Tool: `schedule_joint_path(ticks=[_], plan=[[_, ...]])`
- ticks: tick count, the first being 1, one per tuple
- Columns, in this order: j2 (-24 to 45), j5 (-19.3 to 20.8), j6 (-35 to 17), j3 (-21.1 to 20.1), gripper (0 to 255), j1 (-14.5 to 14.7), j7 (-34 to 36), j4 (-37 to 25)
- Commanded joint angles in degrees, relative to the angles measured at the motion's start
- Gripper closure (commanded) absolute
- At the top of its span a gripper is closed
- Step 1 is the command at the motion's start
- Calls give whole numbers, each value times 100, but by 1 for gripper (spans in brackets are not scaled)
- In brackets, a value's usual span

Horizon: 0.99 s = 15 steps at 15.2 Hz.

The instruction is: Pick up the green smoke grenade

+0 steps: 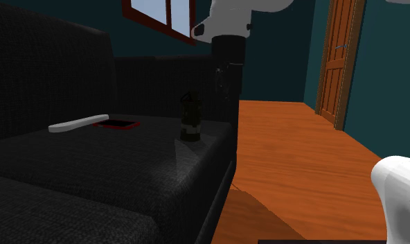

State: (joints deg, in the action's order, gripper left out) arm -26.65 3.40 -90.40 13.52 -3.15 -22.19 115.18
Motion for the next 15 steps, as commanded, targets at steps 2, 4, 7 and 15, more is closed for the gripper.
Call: schedule_joint_path(ticks=[2, 4, 7, 15], plan=[[587, 58, 94, 255, 0, -34, -363, -688], [951, 66, 195, 419, 0, -65, -607, -1160], [1543, 21, 379, 665, 0, -131, -991, -1941], [2146, -74, 305, 910, 0, -253, -1401, -2470]])
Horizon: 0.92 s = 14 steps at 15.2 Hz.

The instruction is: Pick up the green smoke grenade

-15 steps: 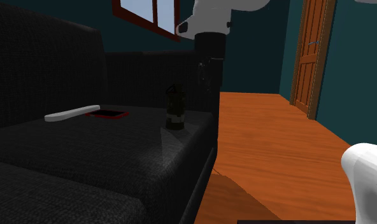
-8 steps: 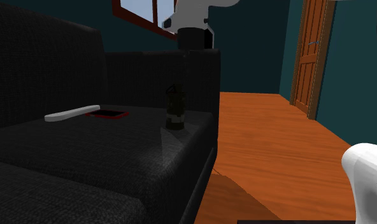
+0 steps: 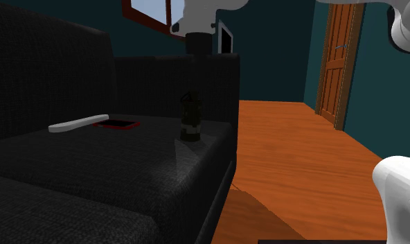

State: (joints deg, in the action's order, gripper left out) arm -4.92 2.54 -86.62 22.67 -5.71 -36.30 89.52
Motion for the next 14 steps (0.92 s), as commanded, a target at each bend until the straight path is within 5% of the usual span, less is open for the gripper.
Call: schedule_joint_path(ticks=[1, 5, 6, 14], plan=[[-57, 23, -157, -10, 0, 5, 20, 209], [-129, 50, -370, -19, 0, 7, 44, 488], [-142, 54, -383, -19, 255, 6, 43, 514], [-134, 51, -383, -17, 255, 5, 41, 506]])
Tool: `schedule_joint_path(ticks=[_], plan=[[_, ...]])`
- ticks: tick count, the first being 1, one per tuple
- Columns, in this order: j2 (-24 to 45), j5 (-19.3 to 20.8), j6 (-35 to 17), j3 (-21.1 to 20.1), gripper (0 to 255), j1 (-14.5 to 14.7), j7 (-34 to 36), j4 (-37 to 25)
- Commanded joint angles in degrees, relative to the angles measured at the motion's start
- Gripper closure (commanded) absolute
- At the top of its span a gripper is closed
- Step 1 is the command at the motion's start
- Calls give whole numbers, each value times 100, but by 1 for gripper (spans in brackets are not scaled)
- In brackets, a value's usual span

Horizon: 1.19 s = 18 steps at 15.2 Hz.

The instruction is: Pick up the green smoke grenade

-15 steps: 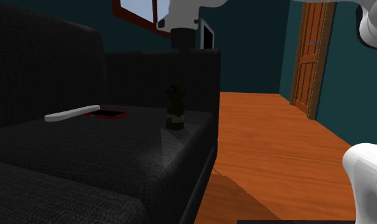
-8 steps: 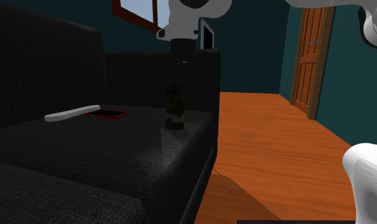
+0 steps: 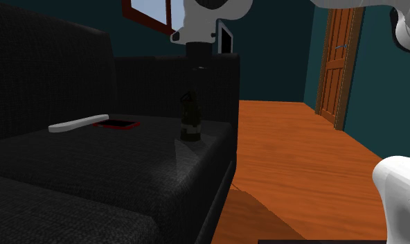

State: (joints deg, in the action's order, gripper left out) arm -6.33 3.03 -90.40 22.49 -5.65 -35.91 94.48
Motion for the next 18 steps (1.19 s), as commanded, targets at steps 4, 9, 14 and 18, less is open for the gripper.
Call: schedule_joint_path(ticks=[4, 9, 14, 18], plan=[[96, -30, 257, 10, 255, -2, -23, -336], [274, -97, 686, 38, 255, -15, -80, -930], [510, -189, 1143, 82, 255, -46, -154, -1605], [633, -240, 1351, 106, 255, -68, -191, -1926]])
